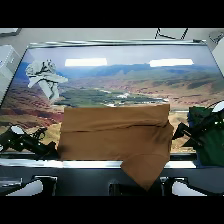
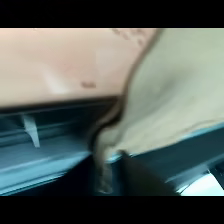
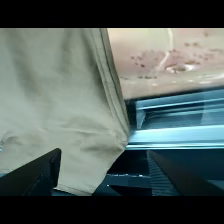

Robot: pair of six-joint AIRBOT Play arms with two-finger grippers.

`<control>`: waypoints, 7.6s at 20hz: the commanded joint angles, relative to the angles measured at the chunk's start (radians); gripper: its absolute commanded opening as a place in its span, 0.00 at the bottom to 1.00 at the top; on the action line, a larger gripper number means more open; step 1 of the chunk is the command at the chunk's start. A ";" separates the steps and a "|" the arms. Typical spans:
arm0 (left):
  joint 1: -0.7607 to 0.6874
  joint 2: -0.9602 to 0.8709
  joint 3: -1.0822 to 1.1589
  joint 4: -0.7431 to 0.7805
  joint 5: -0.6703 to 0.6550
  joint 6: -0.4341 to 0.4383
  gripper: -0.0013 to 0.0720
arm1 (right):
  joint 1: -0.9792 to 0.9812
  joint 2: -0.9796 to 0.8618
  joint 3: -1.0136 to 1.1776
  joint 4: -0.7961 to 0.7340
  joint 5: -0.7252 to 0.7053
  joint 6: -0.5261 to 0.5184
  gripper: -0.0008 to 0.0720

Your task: Fold the clothes and pants, and hang the long-sleeved shirts on hangers.

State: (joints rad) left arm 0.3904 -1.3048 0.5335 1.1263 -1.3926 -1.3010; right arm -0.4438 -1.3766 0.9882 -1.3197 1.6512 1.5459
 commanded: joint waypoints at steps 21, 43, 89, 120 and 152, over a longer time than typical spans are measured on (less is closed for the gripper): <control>0.001 0.007 0.141 -0.060 -0.034 0.003 0.05 | 0.000 0.150 -0.269 0.223 -0.098 -0.100 0.06; -0.153 -0.634 1.039 -0.114 -0.172 -0.198 0.33 | 0.218 -0.513 0.603 0.333 -0.307 0.051 0.07; -1.065 -0.660 1.001 -0.544 0.452 -0.296 0.05 | 0.411 0.200 0.359 0.419 -0.146 0.130 0.06; -0.168 0.222 1.009 0.053 0.194 -0.190 0.05 | 0.593 -0.247 0.361 0.559 -0.414 0.106 0.89; -0.167 0.217 0.976 0.026 0.217 -0.209 0.05 | -0.097 -0.104 0.988 0.462 -0.089 0.204 0.06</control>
State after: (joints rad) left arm 0.2230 -1.0866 1.5227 1.1526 -1.1839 -1.5105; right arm -0.3965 -1.4887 1.8668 -0.7559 1.5085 1.6627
